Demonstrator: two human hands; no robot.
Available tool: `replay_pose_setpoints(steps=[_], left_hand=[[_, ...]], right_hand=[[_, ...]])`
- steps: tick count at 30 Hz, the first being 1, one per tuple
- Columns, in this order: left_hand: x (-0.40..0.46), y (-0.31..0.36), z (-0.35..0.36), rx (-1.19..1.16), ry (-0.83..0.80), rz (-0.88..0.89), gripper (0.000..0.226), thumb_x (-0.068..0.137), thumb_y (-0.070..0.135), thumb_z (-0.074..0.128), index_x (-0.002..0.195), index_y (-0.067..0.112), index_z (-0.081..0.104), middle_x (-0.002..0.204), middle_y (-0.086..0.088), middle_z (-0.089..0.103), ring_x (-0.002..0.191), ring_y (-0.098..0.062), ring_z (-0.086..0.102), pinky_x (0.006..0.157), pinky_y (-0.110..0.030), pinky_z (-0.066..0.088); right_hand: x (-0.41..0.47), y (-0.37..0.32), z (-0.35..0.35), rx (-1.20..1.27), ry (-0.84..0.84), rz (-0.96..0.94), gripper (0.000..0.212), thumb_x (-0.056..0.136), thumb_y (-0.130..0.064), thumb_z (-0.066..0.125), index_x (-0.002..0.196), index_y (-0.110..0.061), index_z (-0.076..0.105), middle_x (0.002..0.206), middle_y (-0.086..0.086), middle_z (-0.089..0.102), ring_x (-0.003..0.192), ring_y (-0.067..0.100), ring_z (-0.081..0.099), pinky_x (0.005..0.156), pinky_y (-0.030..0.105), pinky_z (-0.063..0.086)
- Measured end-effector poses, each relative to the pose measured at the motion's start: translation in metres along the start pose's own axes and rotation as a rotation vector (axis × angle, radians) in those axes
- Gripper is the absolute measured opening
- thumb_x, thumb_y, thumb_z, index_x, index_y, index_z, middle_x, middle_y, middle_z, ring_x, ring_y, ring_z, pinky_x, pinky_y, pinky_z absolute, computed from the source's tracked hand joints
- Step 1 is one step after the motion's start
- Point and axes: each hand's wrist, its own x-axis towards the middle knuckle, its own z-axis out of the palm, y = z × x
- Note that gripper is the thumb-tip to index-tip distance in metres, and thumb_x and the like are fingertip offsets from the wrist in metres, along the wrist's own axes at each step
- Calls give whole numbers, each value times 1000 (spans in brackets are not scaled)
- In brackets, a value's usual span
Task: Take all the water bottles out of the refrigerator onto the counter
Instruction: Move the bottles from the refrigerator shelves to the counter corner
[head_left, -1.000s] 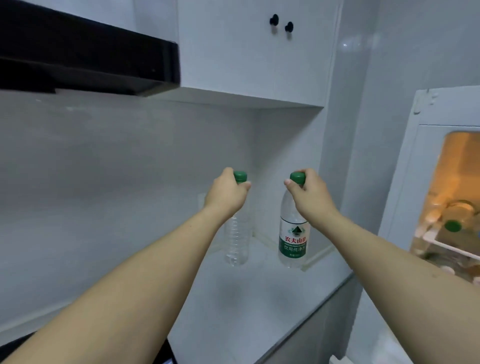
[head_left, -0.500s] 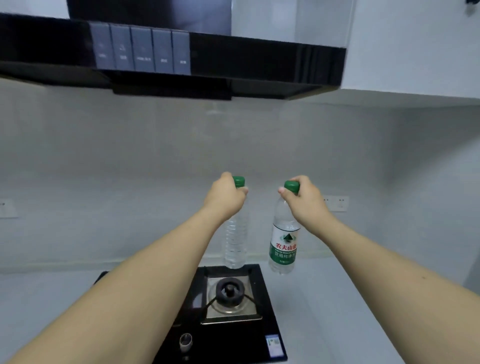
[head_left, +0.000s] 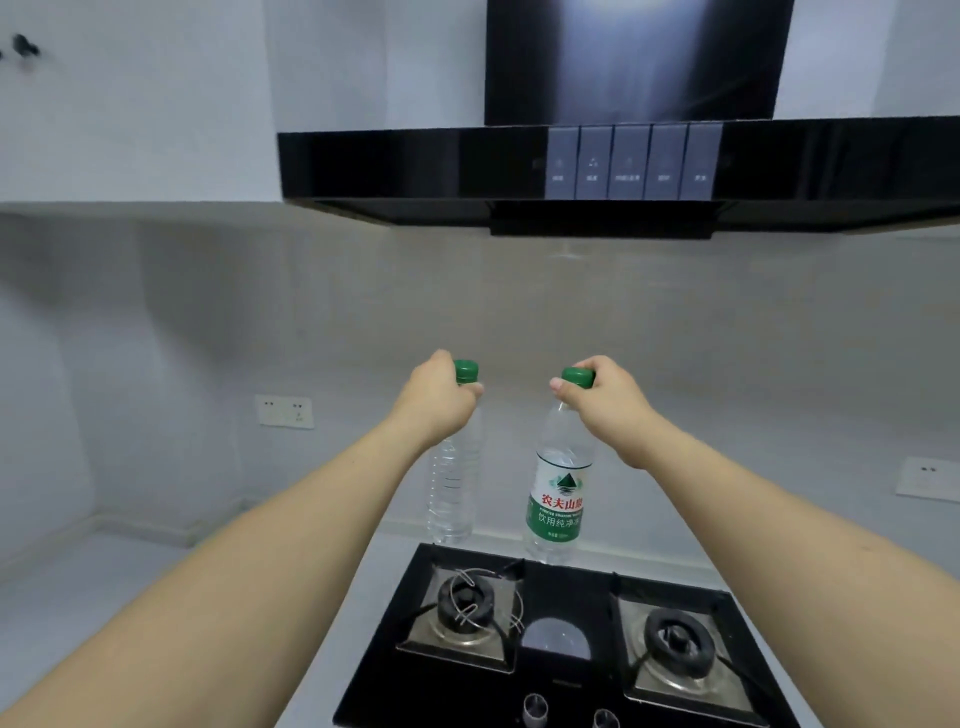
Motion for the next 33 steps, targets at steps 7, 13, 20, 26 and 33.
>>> replay_pose_setpoints(steps=[7,13,20,26,33], left_hand=[[21,-109,-65,27,47,-113,29,95,25,59,113,4,50,116,-16,58,101,-34,57,77,-32,43],[46,-200,-77,42,42,-222,29,96,23,58,115,3,49,114,-18,60,103,-35,58,83,-35,46],[100,-277,-99,72,104,-306,28,96,24,57,112,4,47,110,-16,59,97,-33,58,79,-37,47],[148,-314,-134,98,213,-316,24,96,23,57,111,8,46,104,-11,56,89,-27,53,73,-30,39],[185,-388,-172,84,248,-374,25,97,25,57,112,7,47,104,-9,55,89,-25,53,74,-31,40]], right_hand=[[22,-23,134,153,-51,96,29,92,-25,64,115,-13,51,106,2,54,81,13,52,56,24,34],[49,-7,231,143,-178,162,20,91,-23,64,103,-17,49,102,2,55,85,16,55,55,25,32],[114,-1,318,168,-318,114,21,88,-21,69,95,-17,50,95,3,54,75,14,49,58,25,35],[160,-12,379,230,-357,98,21,87,-17,70,88,-19,49,95,4,55,77,16,49,61,27,37],[195,-30,479,224,-449,71,18,89,-14,68,94,-16,50,99,3,56,80,14,50,60,25,36]])
